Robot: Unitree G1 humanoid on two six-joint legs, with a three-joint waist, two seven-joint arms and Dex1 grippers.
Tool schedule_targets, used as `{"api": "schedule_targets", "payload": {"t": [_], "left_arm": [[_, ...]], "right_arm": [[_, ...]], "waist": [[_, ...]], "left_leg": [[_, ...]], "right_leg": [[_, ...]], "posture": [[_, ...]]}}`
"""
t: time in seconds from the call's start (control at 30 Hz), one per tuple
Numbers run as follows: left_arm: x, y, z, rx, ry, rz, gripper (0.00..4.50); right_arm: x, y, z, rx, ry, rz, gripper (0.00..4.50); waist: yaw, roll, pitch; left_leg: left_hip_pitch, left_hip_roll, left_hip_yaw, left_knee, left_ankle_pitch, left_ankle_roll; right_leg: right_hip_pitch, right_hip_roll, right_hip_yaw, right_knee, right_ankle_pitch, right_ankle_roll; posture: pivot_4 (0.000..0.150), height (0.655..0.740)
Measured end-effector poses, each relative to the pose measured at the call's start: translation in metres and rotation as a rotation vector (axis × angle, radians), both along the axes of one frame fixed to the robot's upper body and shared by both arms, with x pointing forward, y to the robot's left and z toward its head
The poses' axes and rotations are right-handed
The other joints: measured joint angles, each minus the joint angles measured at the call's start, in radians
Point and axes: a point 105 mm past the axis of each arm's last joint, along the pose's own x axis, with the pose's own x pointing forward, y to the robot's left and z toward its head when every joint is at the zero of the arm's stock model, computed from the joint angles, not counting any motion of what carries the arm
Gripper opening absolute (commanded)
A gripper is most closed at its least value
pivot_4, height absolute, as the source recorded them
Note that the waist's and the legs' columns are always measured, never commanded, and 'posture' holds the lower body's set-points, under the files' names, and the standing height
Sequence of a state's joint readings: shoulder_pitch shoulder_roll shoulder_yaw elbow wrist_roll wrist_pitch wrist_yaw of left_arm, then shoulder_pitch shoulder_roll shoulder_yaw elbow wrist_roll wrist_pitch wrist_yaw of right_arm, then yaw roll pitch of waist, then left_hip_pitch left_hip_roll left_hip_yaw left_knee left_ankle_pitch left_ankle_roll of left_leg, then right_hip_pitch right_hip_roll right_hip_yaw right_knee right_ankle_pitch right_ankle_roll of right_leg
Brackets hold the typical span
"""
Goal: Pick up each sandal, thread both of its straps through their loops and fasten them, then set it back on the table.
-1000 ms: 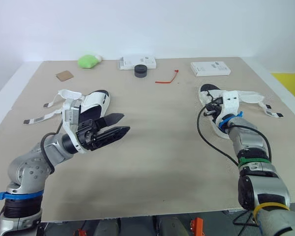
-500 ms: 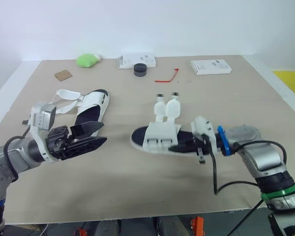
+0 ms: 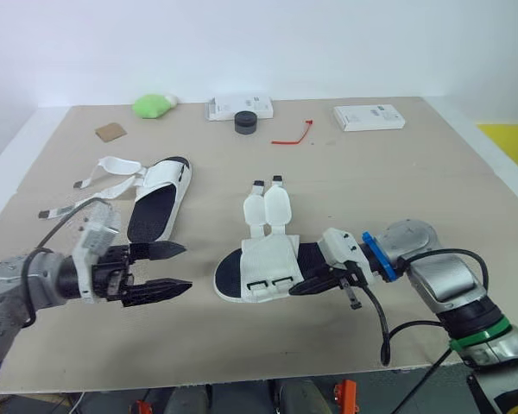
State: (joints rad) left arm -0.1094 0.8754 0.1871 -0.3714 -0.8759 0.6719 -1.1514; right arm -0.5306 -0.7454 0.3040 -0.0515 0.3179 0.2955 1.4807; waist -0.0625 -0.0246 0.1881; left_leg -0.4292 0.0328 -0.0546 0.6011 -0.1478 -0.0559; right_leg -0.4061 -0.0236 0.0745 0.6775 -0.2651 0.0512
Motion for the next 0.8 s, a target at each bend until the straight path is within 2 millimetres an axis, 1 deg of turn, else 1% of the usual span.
{"api": "schedule_targets", "payload": {"t": [0.2, 0.4, 0.53, 0.7, 0.8], "left_arm": [[0.013, -0.019, -0.014, 0.044, -0.134, -0.069, 4.5], [0.021, -0.025, -0.018, 0.091, -0.197, -0.117, 4.5], [0.028, -0.03, -0.019, 0.134, -0.218, -0.159, 4.5], [0.03, -0.03, -0.024, 0.153, -0.212, -0.177, 4.5], [0.033, -0.03, -0.022, 0.155, -0.215, -0.183, 4.5]], "right_arm": [[-0.002, -0.002, -0.004, 0.01, 0.044, -0.02, 0.03], [-0.005, -0.006, -0.008, 0.018, 0.073, -0.035, 0.03], [-0.002, -0.007, -0.011, 0.029, 0.092, -0.051, 0.03], [0.001, -0.01, -0.014, 0.039, 0.099, -0.046, 0.03], [0.004, -0.011, -0.014, 0.042, 0.1, -0.051, 0.03]], "waist": [[0.008, 0.0, 0.0], [0.015, 0.0, 0.0], [0.015, -0.001, -0.001], [0.015, -0.001, -0.001], [0.015, -0.001, -0.001]], "left_leg": [[0.0, 0.0, 0.0, 0.0, 0.0, 0.0], [0.0, 0.0, 0.0, 0.0, 0.0, 0.0], [0.0, 0.0, 0.0, 0.001, 0.0, 0.0], [0.001, 0.0, 0.0, 0.001, 0.0, 0.0], [0.001, 0.0, 0.0, 0.003, 0.0, 0.0]], "right_leg": [[0.0, 0.001, 0.0, 0.0, 0.0, 0.001], [0.0, 0.001, 0.0, 0.0, 0.001, 0.003], [0.001, 0.001, 0.0, 0.0, 0.002, 0.004], [0.002, 0.001, 0.0, 0.0, 0.003, 0.005], [0.003, 0.001, 0.0, 0.0, 0.002, 0.003]], "posture": [[0.15, 0.74], [0.15, 0.74], [0.15, 0.74], [0.15, 0.74], [0.15, 0.74]]}}
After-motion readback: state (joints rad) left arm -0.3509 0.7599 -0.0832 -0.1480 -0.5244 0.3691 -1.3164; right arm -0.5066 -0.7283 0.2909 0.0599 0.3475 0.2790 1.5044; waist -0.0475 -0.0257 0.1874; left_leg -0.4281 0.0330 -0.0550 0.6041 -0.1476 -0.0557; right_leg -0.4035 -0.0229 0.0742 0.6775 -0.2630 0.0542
